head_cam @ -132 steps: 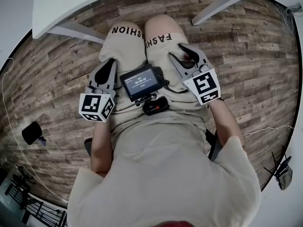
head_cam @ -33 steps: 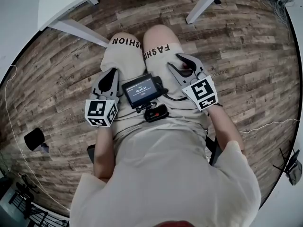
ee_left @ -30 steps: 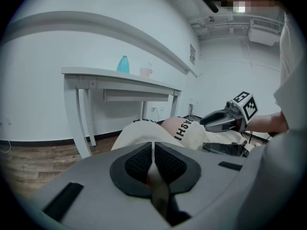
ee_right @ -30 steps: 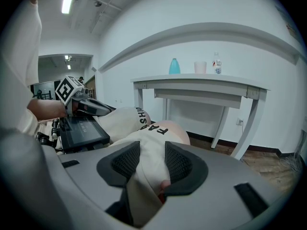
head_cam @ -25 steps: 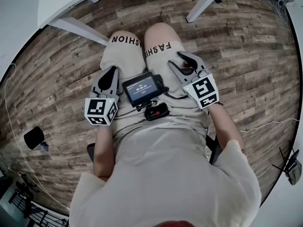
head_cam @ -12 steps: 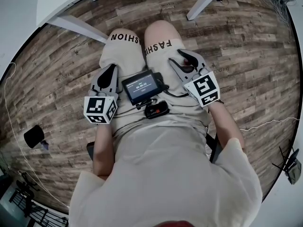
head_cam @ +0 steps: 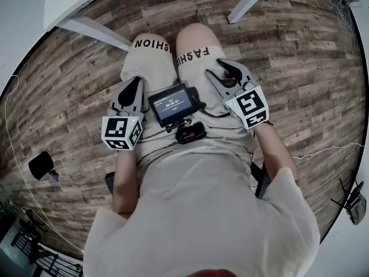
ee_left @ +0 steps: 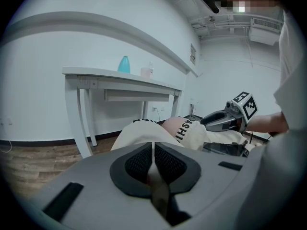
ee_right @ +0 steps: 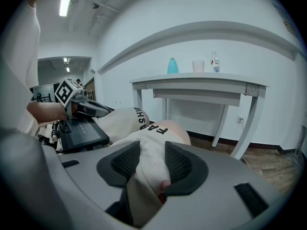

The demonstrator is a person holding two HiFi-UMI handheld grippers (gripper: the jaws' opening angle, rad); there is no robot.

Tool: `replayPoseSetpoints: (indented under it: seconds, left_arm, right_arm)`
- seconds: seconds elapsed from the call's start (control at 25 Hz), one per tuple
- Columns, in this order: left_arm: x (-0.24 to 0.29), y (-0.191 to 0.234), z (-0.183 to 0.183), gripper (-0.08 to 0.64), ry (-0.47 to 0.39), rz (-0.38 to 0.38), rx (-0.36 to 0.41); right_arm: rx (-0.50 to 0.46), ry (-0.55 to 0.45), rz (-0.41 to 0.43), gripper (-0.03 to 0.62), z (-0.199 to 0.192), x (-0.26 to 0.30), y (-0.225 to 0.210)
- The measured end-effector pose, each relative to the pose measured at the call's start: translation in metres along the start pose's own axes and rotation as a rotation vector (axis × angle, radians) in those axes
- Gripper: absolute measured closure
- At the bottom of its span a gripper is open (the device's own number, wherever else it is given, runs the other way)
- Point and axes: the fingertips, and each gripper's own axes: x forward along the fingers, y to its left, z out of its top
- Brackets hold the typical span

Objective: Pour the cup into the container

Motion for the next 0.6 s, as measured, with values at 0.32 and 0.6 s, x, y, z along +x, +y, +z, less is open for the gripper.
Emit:
replayPoseSetpoints:
  seconds: [0.32,0.6]
  left_arm:
    - [-0.0004,0.0001,-0.0001,0.546,0.000,0.002,0.001]
    - [0.0005,0.0004,-0.0008,0.546,0.001,0.003,0.000]
  right_arm:
    - [0.000,0.001,0.001,0.425,-0.0004,0.0000,0.0000]
    - [0.001,0.000,0.002,0.425,-0.0006,0.0007,-0.0007]
